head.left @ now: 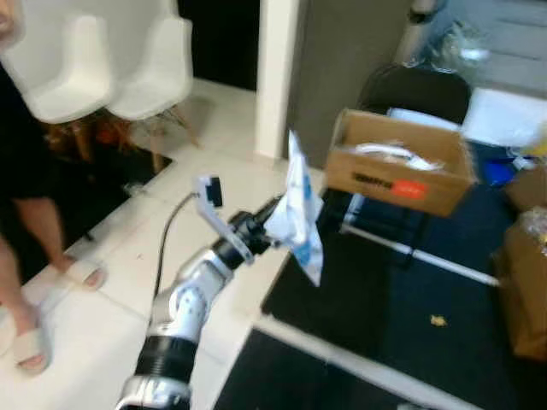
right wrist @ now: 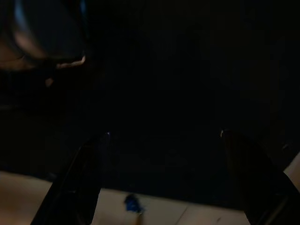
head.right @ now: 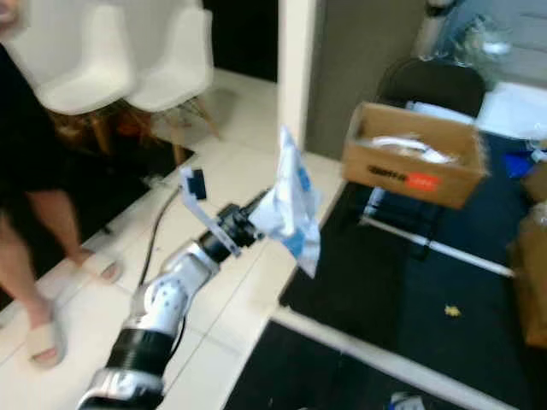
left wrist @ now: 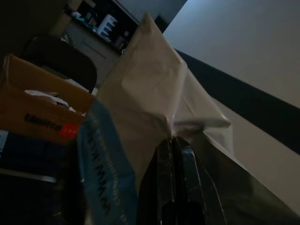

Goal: Picking trash to rubbish bin

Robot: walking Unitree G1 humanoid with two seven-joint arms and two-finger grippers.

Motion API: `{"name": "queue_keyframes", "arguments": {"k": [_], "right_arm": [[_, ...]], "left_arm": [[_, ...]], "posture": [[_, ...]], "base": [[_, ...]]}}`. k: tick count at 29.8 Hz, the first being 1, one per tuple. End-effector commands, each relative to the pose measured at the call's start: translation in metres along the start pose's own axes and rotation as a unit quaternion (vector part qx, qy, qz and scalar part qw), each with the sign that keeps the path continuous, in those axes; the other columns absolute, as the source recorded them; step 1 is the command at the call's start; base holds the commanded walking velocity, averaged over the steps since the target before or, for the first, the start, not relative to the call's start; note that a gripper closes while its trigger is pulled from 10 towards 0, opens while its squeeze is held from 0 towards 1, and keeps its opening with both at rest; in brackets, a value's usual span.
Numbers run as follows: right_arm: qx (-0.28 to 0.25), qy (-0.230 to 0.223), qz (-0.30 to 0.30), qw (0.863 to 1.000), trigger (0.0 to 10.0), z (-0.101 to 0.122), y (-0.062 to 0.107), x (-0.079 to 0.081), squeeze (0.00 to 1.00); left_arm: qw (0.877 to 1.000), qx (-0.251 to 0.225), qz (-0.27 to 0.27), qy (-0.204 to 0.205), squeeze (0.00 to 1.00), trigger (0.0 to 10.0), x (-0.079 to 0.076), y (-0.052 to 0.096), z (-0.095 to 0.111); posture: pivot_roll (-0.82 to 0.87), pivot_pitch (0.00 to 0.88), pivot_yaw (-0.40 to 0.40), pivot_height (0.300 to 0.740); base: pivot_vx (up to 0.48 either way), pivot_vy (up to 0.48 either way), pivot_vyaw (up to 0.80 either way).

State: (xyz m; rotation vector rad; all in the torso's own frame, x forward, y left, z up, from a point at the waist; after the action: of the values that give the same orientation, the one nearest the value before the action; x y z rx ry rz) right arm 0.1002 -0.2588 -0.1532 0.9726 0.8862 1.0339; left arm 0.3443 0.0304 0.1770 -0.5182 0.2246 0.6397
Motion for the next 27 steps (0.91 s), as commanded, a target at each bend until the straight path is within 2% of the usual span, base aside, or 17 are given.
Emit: {"name": "queue_keyframes", "arguments": {"k": [1, 25, 27], "right_arm": [[-0.004, 0.003, -0.003, 1.0, 10.0, 0.0032, -0.0001, -0.0012, 0.0], [-0.008, 0.006, -0.008, 1.0, 10.0, 0.0047, -0.0001, -0.0022, 0.0], [-0.017, -0.002, -0.009, 1.0, 10.0, 0.0078, -0.0001, -0.0022, 0.0]], "left_arm": [[1.0, 0.011, 0.004, -0.005, 0.0, 10.0, 0.0004, 0.0008, -0.006], [0.999, 0.019, 0.021, -0.033, 0.0, 10.0, 0.0039, -0.0006, -0.0109], [0.999, 0.016, 0.024, -0.032, 0.0, 10.0, 0.0048, -0.0011, -0.01]], "posture": [[-0.06, 0.033, 0.034, 0.74], [-0.06, 0.033, 0.036, 0.74], [-0.06, 0.033, 0.036, 0.74]], "base": [[0.0, 0.0, -0.75], [0.0, 0.0, -0.76], [0.0, 0.0, 0.0]]}}
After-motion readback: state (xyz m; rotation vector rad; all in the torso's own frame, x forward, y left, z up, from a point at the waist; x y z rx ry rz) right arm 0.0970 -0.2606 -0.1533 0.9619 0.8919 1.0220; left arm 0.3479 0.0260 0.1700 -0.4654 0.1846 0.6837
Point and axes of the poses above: a point about 5 cm out from each wrist's last joint towards the gripper, its own y axis pointing back from the gripper into the wrist, its own z axis along the axis of the wrist's last joint, x = y × z, the point moved 5 cm from there along -y, pointing out of the wrist towards the gripper, and after that the axes turned 14 degrees about -y, right-handed, at the moved point
